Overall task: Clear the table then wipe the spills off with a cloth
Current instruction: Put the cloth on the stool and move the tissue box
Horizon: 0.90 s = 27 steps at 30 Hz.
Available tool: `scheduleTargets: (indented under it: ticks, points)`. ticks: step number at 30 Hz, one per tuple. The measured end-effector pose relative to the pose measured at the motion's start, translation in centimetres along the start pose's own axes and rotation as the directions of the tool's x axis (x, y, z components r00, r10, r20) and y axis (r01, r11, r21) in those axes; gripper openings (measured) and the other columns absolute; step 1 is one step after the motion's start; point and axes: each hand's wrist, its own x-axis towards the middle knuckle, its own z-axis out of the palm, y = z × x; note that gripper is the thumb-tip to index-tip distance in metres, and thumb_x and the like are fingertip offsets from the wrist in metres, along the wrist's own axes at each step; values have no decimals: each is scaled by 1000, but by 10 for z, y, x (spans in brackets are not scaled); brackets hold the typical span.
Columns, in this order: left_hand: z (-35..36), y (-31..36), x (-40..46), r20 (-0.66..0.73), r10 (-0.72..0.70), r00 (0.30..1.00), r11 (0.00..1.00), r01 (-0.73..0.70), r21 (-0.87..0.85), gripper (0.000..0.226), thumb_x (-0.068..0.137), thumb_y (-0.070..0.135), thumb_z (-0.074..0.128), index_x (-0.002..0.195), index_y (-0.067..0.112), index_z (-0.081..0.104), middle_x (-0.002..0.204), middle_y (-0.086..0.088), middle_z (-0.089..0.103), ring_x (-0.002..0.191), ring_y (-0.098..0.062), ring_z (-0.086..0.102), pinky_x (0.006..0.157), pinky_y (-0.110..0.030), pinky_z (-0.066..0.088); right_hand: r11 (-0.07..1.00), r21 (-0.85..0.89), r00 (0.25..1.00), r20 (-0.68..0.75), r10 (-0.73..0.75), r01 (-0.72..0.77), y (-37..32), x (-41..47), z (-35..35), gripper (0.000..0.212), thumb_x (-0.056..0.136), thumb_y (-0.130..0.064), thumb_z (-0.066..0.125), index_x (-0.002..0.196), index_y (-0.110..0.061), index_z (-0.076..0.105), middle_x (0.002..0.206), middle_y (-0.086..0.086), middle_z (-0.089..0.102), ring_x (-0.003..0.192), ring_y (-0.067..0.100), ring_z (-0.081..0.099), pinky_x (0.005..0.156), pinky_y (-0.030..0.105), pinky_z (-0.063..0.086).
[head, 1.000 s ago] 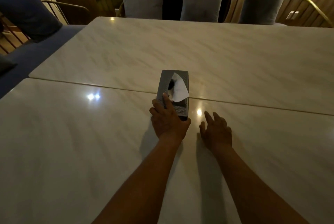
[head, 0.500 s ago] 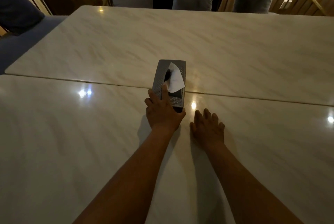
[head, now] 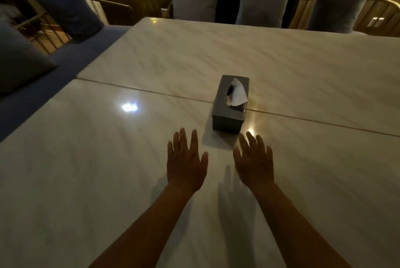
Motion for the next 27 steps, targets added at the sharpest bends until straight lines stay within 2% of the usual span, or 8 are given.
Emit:
scheduleTargets:
  ticks: [5,9,12,20,23,27]
  points:
    - [-39,-78,-87,11,-137,991,985,135,103,72,102,59,13,161,26,-11,169,-13,-14,155,-32,-13,126,-49,-4,984,45,978,-129,-166,173,-89,-57,-1,55,102,-50,22,152,-29,29,160,3,29,149,27,23,120,55,18]
    - [-78,-141,-142,15,-296,955,951,294,93,70,106,55,21,161,26,-11,168,-14,-15,155,-33,-14,125,-49,-6,961,65,960,-92,-264,270,-166,-92,6,55,104,-48,23,155,-30,23,164,1,21,152,25,11,121,52,9]
    - [-100,-195,-172,-35,-373,927,923,375,92,70,106,55,20,162,25,-10,169,-14,-13,155,-33,-12,126,-49,-4,933,75,933,-107,-342,351,-229,-121,19,54,104,-46,23,155,-29,25,163,1,23,152,26,13,120,53,11]
    - [-145,-353,-255,-112,-532,839,836,542,83,71,106,54,19,161,23,-14,168,-15,-16,155,-34,-14,126,-49,-5,843,81,846,-2,-533,531,-410,-200,60,55,104,-47,23,157,-31,21,165,-2,18,153,23,7,121,52,7]
    - [-166,-405,-281,-162,-602,782,784,618,65,70,106,53,19,161,23,-14,168,-15,-17,155,-33,-16,126,-49,-7,790,102,792,29,-610,605,-476,-225,73,55,104,-48,20,157,-32,16,166,-3,14,153,22,4,122,51,6]
    - [-190,-467,-315,-213,-715,666,679,734,13,70,107,52,21,162,23,-10,168,-15,-15,155,-33,-16,126,-50,-6,696,116,694,60,-717,709,-551,-248,89,55,104,-47,20,157,-32,16,165,-3,13,153,22,5,122,51,7]
